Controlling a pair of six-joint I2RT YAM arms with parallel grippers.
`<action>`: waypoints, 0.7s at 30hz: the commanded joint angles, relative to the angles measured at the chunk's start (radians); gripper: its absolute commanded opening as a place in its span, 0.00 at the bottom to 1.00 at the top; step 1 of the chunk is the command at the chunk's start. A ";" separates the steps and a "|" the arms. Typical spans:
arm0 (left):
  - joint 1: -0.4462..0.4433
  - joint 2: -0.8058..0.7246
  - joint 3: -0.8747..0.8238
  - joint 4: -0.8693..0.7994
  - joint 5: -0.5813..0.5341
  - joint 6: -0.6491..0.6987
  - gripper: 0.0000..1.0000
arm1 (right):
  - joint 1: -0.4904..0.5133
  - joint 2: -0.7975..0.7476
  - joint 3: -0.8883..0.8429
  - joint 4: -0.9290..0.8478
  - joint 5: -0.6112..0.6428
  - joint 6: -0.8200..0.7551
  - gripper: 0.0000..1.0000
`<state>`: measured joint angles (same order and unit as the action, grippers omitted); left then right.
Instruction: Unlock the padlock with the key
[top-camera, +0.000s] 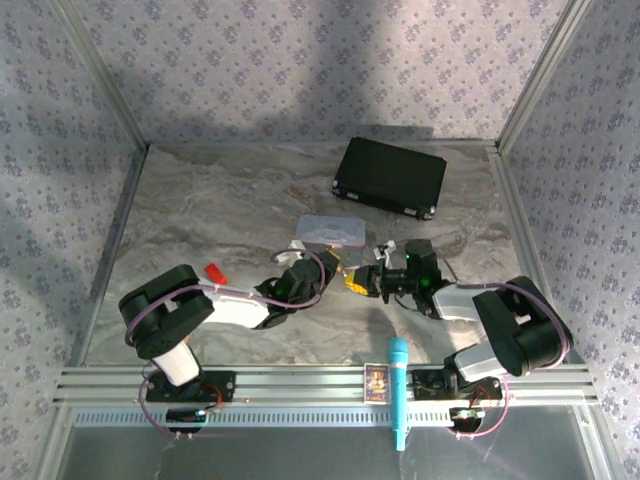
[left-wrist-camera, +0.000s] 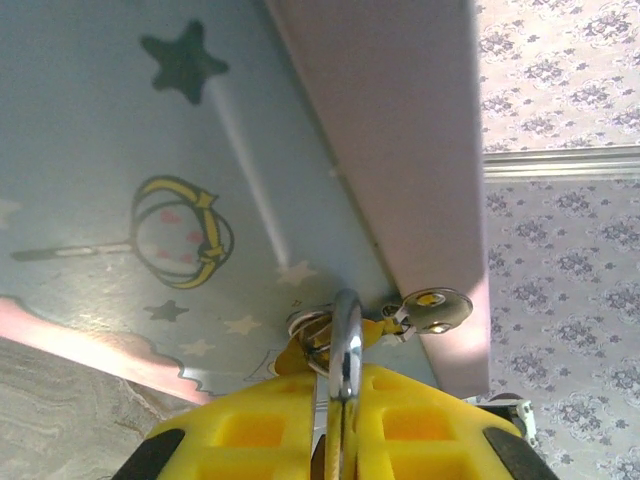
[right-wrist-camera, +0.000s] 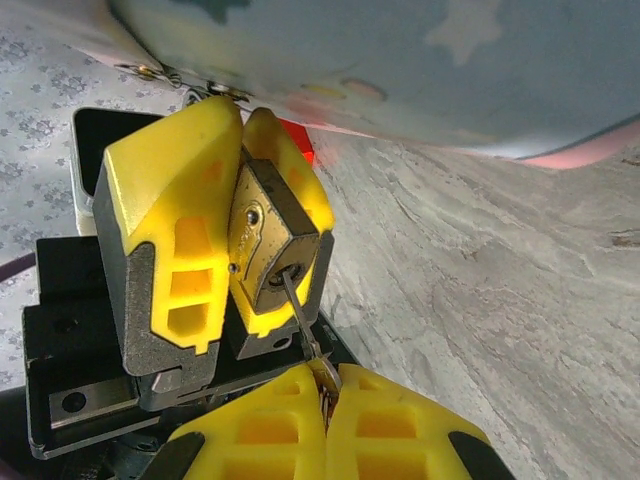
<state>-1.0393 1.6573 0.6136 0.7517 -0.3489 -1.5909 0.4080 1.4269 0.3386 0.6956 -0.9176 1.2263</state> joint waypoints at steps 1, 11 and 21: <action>-0.090 0.007 0.052 0.102 0.219 -0.014 0.00 | -0.015 -0.049 0.073 -0.030 0.067 -0.088 0.00; -0.090 0.025 0.033 0.188 0.226 -0.035 0.00 | -0.060 -0.002 0.047 0.043 -0.009 -0.033 0.00; -0.090 0.012 0.000 0.241 0.230 -0.032 0.00 | -0.121 0.079 0.050 0.179 -0.094 0.045 0.00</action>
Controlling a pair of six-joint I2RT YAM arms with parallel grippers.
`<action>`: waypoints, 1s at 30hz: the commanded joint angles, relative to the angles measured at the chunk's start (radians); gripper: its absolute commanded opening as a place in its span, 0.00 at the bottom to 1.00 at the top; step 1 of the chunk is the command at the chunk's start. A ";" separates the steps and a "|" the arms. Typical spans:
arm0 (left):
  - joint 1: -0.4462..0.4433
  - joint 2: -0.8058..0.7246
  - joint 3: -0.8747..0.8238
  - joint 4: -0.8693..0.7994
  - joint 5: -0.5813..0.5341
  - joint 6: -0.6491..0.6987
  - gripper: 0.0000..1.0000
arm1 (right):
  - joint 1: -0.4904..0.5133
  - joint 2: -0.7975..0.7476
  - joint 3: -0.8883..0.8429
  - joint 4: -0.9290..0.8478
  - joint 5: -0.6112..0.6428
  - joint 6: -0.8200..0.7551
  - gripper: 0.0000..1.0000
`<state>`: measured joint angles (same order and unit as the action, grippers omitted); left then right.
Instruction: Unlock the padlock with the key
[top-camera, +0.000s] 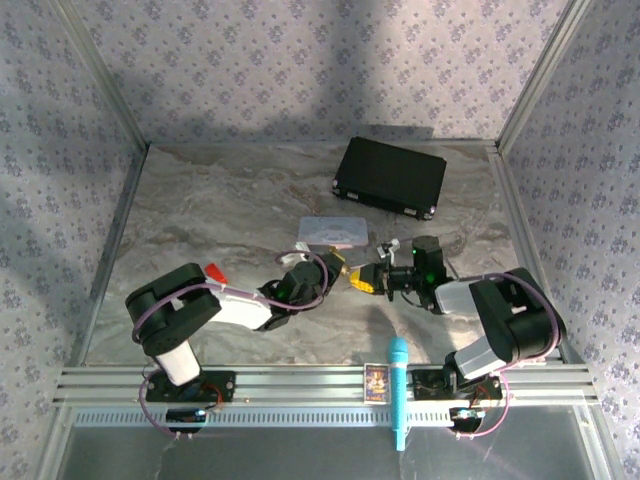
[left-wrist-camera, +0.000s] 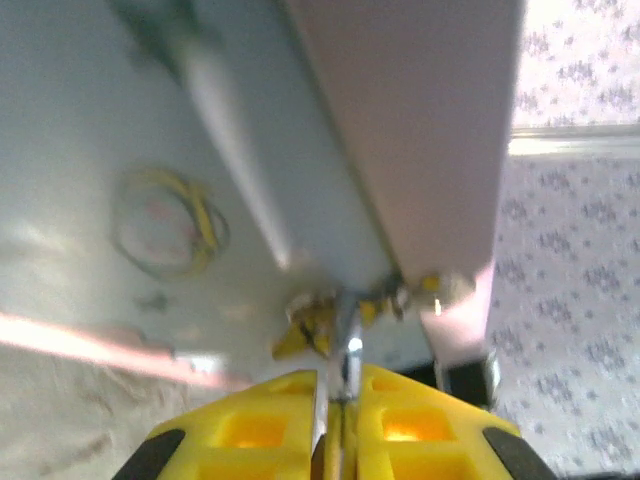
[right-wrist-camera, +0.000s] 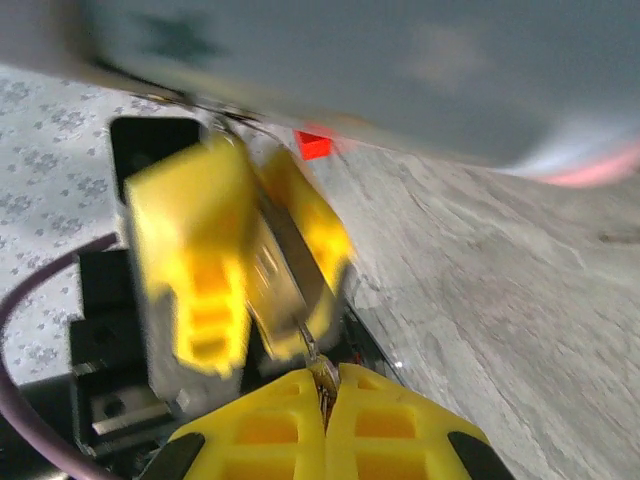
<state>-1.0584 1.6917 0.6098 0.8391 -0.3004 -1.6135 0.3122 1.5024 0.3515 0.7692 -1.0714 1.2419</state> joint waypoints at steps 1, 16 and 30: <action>-0.071 -0.023 0.003 0.149 0.182 -0.010 0.00 | -0.030 -0.001 0.038 0.100 0.055 0.027 0.00; -0.072 -0.021 0.024 0.041 0.189 -0.022 0.00 | 0.051 -0.194 0.120 -0.388 0.225 -0.290 0.00; -0.051 -0.040 0.006 -0.163 0.129 -0.052 0.00 | 0.104 -0.402 0.090 -0.807 0.466 -0.549 0.56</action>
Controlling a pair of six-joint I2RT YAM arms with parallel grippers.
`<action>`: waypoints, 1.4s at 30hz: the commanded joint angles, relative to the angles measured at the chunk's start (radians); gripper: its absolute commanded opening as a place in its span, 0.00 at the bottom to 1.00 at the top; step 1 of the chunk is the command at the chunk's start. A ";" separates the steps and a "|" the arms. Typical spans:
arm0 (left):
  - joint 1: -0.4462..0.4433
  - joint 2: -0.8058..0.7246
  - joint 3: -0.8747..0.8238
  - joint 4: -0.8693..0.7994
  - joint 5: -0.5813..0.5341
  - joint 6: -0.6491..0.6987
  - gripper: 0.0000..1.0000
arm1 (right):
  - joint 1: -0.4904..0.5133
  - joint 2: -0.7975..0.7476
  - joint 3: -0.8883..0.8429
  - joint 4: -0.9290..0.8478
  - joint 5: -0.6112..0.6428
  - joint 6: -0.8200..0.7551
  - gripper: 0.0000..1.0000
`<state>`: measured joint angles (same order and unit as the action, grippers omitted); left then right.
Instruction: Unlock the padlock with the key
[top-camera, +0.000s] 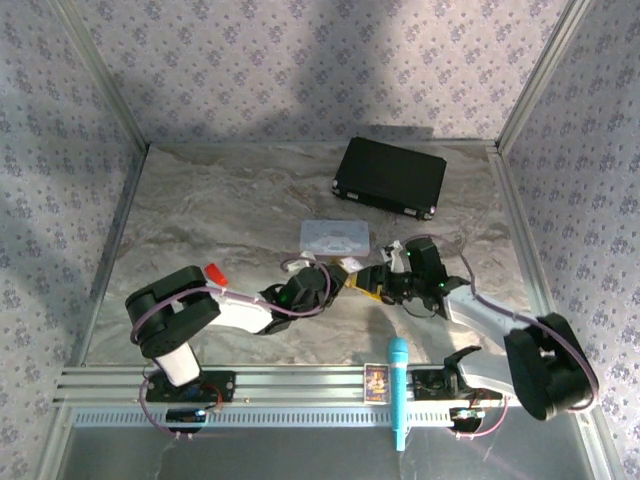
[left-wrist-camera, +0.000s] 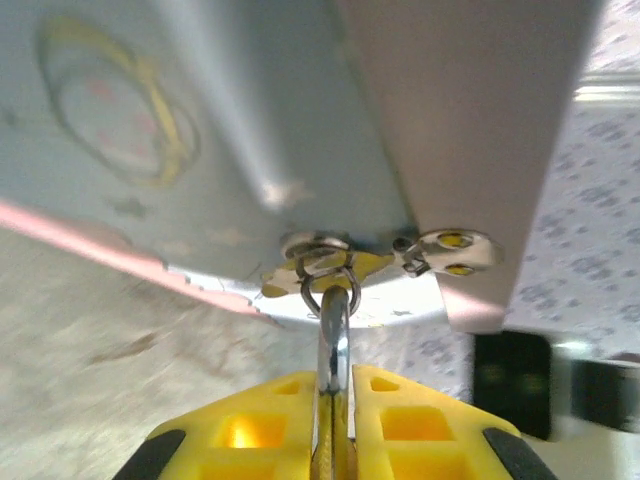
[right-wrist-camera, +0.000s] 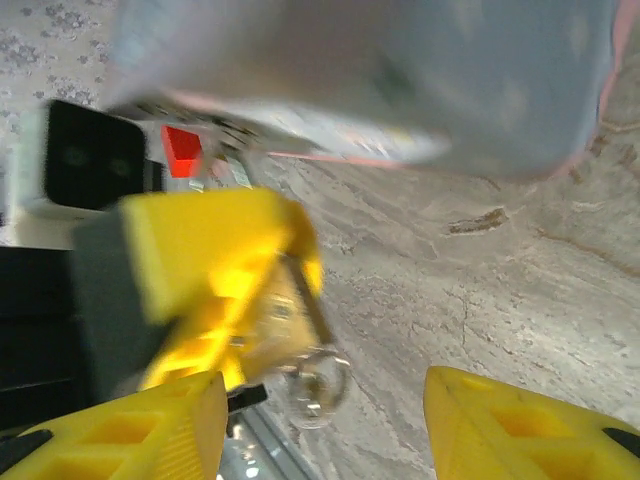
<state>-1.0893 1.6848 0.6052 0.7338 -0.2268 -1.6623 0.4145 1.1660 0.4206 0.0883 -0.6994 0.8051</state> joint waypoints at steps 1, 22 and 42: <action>-0.020 -0.029 0.010 -0.061 0.057 -0.009 0.00 | 0.004 -0.087 0.015 -0.165 0.119 -0.137 0.55; -0.017 -0.054 -0.003 -0.143 0.074 -0.016 0.00 | 0.516 -0.389 -0.054 -0.261 0.807 -0.552 0.60; -0.007 -0.079 -0.005 -0.150 0.110 -0.022 0.00 | 0.574 -0.033 0.051 -0.132 0.834 -0.672 0.41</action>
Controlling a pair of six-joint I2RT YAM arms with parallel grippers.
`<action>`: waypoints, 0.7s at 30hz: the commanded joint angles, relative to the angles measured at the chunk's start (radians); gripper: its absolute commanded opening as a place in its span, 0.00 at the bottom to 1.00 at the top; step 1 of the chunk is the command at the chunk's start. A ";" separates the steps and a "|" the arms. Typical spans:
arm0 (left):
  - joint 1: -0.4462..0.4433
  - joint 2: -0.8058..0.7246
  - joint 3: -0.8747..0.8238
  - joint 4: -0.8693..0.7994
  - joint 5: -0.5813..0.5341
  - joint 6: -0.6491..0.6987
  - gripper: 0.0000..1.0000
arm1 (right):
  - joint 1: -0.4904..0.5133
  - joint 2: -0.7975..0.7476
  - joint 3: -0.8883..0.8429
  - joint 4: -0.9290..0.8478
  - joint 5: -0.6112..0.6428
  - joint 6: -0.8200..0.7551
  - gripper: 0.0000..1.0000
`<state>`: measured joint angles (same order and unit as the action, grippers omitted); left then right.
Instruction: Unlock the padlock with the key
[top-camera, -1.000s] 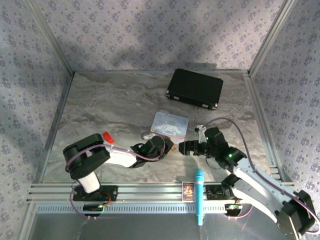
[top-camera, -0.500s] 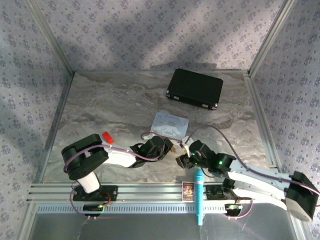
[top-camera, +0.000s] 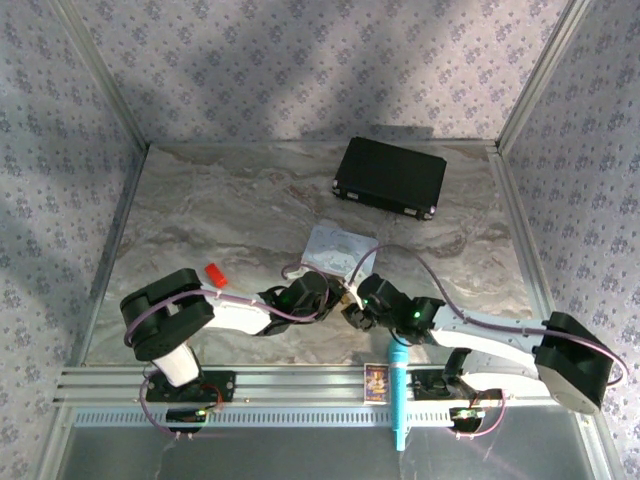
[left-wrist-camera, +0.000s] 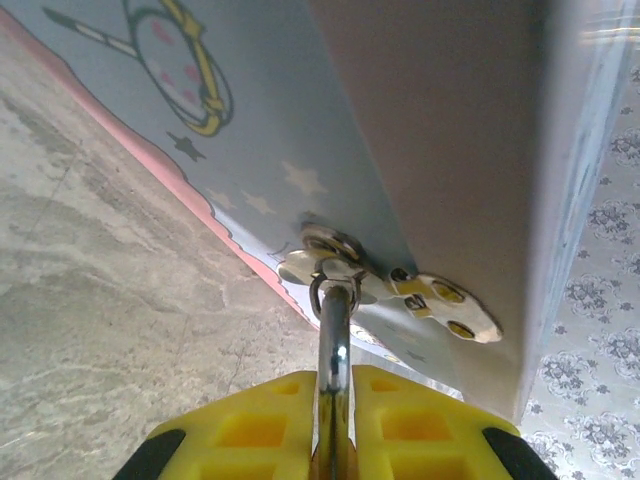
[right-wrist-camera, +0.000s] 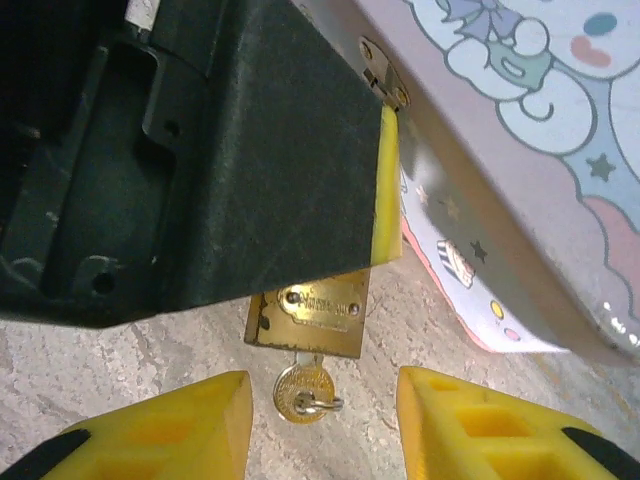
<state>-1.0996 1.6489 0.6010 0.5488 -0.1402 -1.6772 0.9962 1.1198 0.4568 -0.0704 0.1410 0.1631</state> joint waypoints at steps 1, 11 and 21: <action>0.003 -0.042 -0.002 0.037 0.026 -0.007 0.00 | -0.011 0.021 0.016 0.026 -0.010 -0.033 0.41; 0.002 -0.037 -0.005 0.053 0.043 -0.017 0.00 | -0.047 0.038 0.003 0.069 -0.065 -0.064 0.36; 0.003 -0.040 -0.024 0.058 0.053 -0.023 0.00 | -0.202 -0.012 -0.064 0.167 -0.315 -0.022 0.15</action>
<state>-1.0866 1.6417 0.5900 0.5652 -0.1268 -1.7035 0.8452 1.1351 0.4194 0.0330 -0.0971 0.1120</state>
